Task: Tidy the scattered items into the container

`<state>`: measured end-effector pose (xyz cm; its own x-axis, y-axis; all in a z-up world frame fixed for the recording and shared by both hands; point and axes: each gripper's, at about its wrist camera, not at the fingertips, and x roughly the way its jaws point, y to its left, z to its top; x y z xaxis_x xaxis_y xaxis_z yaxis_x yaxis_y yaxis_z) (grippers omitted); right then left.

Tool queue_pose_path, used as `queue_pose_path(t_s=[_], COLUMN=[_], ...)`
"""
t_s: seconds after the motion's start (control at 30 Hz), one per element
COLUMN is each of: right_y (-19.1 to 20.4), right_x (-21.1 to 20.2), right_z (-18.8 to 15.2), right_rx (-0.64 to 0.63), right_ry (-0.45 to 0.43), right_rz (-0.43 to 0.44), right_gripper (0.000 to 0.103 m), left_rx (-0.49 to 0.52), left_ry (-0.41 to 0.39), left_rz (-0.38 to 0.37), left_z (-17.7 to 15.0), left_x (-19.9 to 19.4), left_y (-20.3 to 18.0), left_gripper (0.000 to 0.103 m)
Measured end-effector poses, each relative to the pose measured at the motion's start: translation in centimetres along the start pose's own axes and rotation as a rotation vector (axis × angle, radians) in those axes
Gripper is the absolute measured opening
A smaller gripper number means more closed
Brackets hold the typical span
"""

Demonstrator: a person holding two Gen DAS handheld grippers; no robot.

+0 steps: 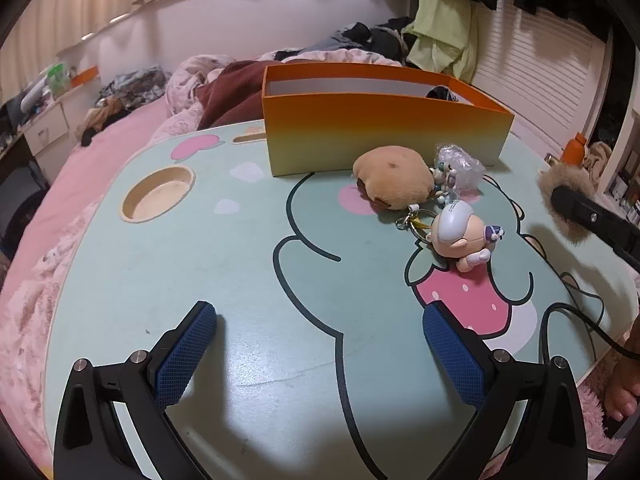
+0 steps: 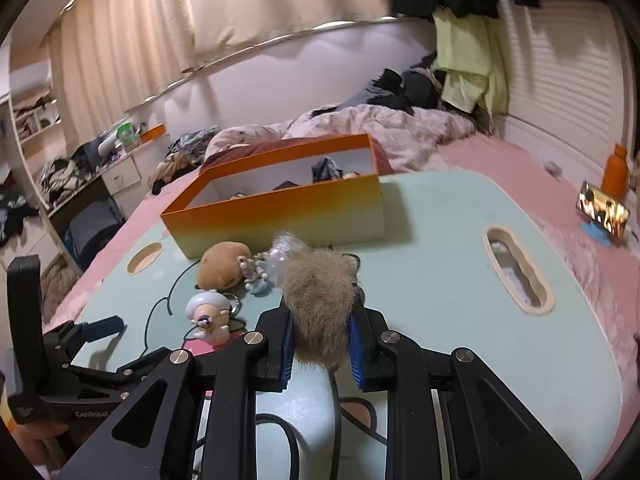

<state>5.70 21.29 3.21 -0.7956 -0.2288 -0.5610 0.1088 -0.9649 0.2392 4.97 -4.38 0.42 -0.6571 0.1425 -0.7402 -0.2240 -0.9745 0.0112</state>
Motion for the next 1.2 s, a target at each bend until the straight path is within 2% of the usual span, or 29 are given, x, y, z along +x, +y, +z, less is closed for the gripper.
queue_pose_path(t_s=[0.1,0.23,0.33,0.43,0.47,0.5,0.53,0.57,0.7,0.8,0.9,1.07,1.2], right_y=[0.0,0.3,0.3,0.0,-0.2,-0.3,-0.4,-0.6,-1.0,-0.9,-0.7,-0.2,0.7], right_x=[0.6,-0.3,-0.9,-1.3,-1.3,-1.3,-1.3,-1.2,-1.1,-0.9,-0.8,-0.3,0.4], right_z=[0.0,-0.1,-0.1,0.0,0.0,0.0,0.0,0.0,0.0,0.0,-0.1,1.5,4.9], right_rx=[0.014,0.0,0.0,0.017,0.023,0.028,0.034,0.041,0.055,0.057,0.05,0.035,0.028], right_ry=[0.023,-0.017,-0.046,-0.063,-0.064,-0.063,-0.061,-0.057,-0.052,-0.041,-0.034,-0.027,-0.032], right_rz=[0.004,-0.001,-0.004,0.006,0.008,0.01,0.011,0.013,0.021,0.026,0.029,0.059,0.109], right_gripper=[0.024,0.024,0.024,0.024,0.024,0.024,0.024,0.024,0.024,0.024,0.024,0.024,0.024], left_rx=[0.001,0.041,0.054,0.067,0.076,0.084,0.085,0.088,0.052,0.014,-0.029,-0.002,0.025], left_ry=[-0.034,-0.084,-0.08,-0.045,-0.019,0.015,0.031,0.012,-0.003,-0.019,-0.027,-0.076,-0.127], left_rz=[-0.059,-0.158,-0.191,-0.191,-0.191,-0.203,-0.213,-0.2,-0.246,-0.223,-0.238,-0.241,-0.277], left_z=[0.5,2.3,4.1,5.1,5.1,5.0,4.7,4.4,3.1,2.6,2.7,5.8,10.9], left_x=[-1.0,-2.1,-1.4,0.4,1.2,2.1,2.4,2.0,0.2,-0.8,-1.4,-2.7,-3.4], left_y=[-0.7,-2.8,-4.3,-5.4,-5.9,-6.3,-6.3,-6.4,-5.3,-3.7,-1.8,-0.8,-0.5], left_gripper=[0.103,0.103,0.095,0.081,0.068,0.046,0.038,0.033,0.033,0.033,0.033,0.033,0.033])
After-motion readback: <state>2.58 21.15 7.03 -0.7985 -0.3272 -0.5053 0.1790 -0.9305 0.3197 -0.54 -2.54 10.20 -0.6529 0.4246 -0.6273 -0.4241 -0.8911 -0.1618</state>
